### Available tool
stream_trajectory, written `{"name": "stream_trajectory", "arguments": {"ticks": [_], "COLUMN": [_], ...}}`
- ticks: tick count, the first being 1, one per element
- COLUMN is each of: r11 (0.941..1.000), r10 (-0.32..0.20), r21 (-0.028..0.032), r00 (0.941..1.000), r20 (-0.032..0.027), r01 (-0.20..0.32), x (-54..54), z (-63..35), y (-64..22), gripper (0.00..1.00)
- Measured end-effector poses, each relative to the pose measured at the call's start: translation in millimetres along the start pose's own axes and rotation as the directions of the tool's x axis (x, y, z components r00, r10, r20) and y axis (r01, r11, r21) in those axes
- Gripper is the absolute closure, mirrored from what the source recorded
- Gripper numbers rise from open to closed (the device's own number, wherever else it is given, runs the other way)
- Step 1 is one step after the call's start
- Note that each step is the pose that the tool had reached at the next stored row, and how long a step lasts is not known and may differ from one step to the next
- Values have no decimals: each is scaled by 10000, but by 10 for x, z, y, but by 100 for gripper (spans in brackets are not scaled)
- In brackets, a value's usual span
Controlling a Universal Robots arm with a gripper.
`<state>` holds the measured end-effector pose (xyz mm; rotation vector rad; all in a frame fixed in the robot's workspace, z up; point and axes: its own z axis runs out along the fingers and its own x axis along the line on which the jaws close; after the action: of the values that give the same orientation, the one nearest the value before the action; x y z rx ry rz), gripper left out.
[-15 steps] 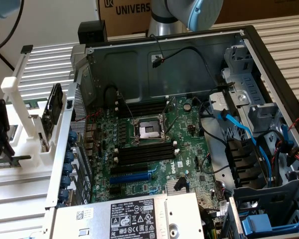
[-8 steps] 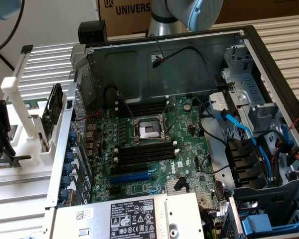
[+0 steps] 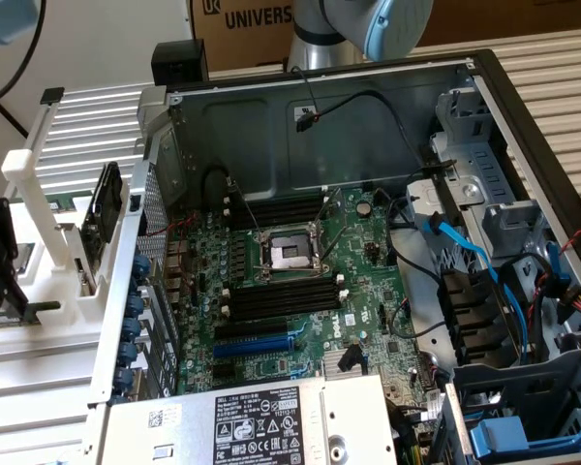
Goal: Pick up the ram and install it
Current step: 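Pick up the ram and move it above insertion slot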
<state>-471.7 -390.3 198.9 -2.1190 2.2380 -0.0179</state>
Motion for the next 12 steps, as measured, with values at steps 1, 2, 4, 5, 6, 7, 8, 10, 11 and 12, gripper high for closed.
{"name": "stream_trajectory", "arguments": {"ticks": [1, 2, 4, 5, 6, 7, 8, 10, 11, 12], "r11": [10000, 10000, 10000, 10000, 10000, 10000, 10000, 10000, 10000, 10000], "r10": [2, 2, 1, 1, 2, 0, -4, -14, -24, -30], "r21": [0, 1, 2, 4, 5, 3, 3, 3, 5, 6], "r00": [10000, 10000, 10000, 10000, 10000, 10000, 10000, 10000, 10000, 10000], "r20": [0, 2, 2, 3, 2, -7, -8, -8, -7, -6], "r01": [-2, -2, -1, -1, -2, 0, 4, 14, 24, 30], "x": [-3, -4, -5, -7, -11, -21, -24, -25, -26, -26], "z": [3, 5, 8, 9, 9, -1, -9, -23, -30, -30], "y": [1, 1, 1, 1, 1, 2, 2, 1, 1, 1], "gripper": [79, 79, 79, 79, 79, 79, 79, 79, 79, 79]}}
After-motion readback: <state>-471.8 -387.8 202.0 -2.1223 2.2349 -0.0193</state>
